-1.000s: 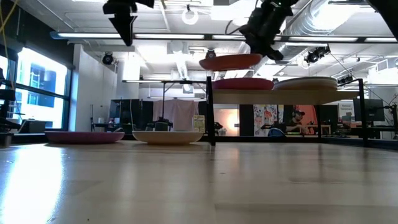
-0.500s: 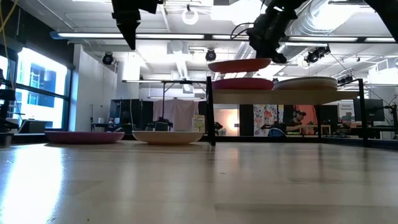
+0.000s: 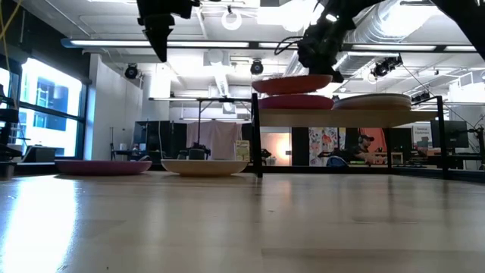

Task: Place and stack plates onto a shelf
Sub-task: Stack the orange plate on top of the pink plate on the shelf

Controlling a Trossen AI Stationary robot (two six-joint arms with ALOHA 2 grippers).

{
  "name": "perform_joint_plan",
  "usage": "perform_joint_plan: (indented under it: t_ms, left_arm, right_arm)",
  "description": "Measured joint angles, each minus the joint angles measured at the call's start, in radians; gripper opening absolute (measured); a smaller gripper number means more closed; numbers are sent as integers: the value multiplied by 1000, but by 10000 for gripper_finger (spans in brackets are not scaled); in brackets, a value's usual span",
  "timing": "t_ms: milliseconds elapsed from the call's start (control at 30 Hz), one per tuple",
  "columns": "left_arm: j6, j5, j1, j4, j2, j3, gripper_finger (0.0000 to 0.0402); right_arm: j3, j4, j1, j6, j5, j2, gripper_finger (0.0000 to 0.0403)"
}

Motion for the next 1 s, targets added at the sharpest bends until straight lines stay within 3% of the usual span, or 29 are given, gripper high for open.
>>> perform_joint_plan:
  t_ms: [1000]
  left_arm:
    - [-8, 0, 0, 0, 1, 0, 135]
  right_arm:
    - [0, -10, 24, -55, 76, 68, 0]
